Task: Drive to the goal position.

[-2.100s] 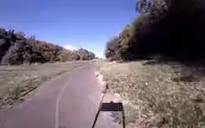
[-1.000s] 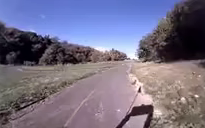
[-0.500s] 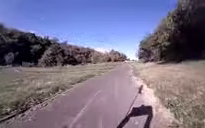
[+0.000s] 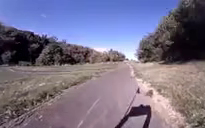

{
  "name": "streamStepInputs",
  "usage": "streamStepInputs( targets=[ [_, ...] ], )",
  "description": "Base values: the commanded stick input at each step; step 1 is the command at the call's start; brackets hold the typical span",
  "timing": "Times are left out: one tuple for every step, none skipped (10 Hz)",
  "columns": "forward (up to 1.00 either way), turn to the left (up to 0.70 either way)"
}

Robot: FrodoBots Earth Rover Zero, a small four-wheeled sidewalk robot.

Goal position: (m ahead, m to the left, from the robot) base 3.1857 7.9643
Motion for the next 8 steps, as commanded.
streamStepInputs(
  targets=[
    [1.0, 0.01],
    [1.0, 0.01],
    [1.0, 0.01],
    [1.0, 0.01],
    [1.0, 0.01],
    [1.0, 0.01],
    [1.0, 0.01],
    [1.0, 0.01]
  ],
)
